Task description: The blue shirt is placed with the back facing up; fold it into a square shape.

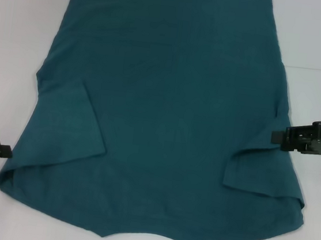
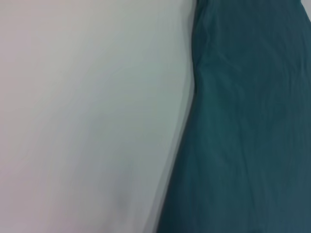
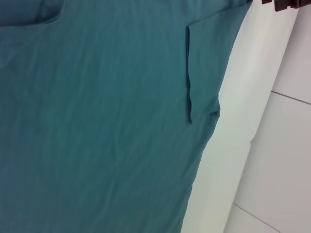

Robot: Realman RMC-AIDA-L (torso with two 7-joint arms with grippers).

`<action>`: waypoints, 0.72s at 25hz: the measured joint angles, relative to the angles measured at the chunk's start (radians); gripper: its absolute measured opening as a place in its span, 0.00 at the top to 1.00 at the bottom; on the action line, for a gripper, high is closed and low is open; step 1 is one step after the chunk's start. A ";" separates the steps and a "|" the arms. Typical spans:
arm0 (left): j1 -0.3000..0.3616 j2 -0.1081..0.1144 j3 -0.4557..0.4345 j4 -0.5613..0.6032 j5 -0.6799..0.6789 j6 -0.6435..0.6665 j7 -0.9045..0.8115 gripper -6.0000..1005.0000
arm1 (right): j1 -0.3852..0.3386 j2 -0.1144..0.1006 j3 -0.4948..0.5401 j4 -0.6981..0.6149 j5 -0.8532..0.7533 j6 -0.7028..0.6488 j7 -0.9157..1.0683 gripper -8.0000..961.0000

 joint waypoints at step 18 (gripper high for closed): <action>0.002 -0.002 0.040 -0.073 0.016 -0.090 0.010 0.26 | -0.006 0.001 0.003 0.001 0.003 0.009 -0.002 0.50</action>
